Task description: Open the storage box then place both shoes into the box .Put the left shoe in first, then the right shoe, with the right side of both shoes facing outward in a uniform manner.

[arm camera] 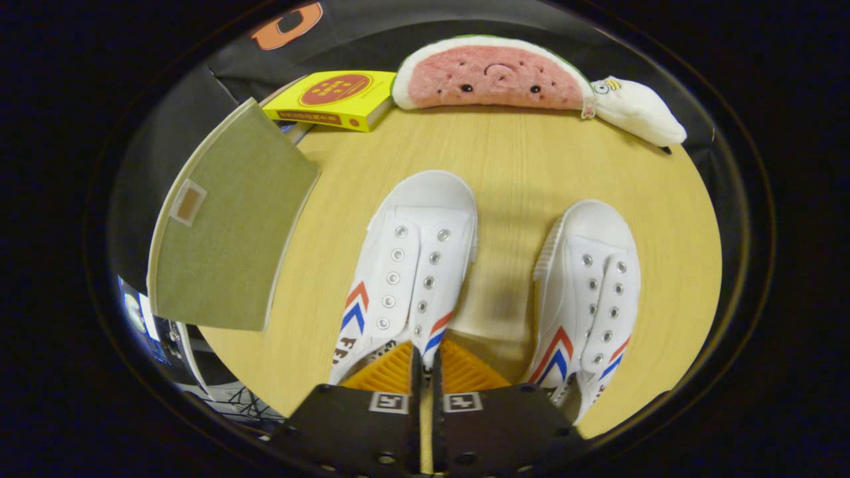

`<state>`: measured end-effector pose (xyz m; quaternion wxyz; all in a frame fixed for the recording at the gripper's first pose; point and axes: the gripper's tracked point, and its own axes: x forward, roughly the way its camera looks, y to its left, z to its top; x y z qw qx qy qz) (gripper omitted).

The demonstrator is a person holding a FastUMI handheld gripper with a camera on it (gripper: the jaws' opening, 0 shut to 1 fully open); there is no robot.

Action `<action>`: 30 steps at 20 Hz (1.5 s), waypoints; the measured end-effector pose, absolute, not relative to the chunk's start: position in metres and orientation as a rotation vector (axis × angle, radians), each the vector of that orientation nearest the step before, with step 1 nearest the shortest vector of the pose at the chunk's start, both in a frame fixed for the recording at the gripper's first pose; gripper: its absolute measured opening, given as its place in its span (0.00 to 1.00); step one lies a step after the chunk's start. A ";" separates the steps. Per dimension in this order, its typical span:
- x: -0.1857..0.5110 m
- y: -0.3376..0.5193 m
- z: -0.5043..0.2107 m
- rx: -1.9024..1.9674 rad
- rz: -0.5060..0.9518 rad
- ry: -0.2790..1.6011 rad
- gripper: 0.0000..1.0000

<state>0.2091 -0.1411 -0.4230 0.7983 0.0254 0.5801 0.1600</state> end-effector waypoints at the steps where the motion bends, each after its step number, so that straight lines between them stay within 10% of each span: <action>1: 0.208 -0.139 -0.424 0.092 0.337 1.259 0.00; 15: 0.194 -0.119 -0.297 0.393 0.356 1.046 0.00; 30: 0.186 0.123 -0.224 0.291 0.454 0.981 0.00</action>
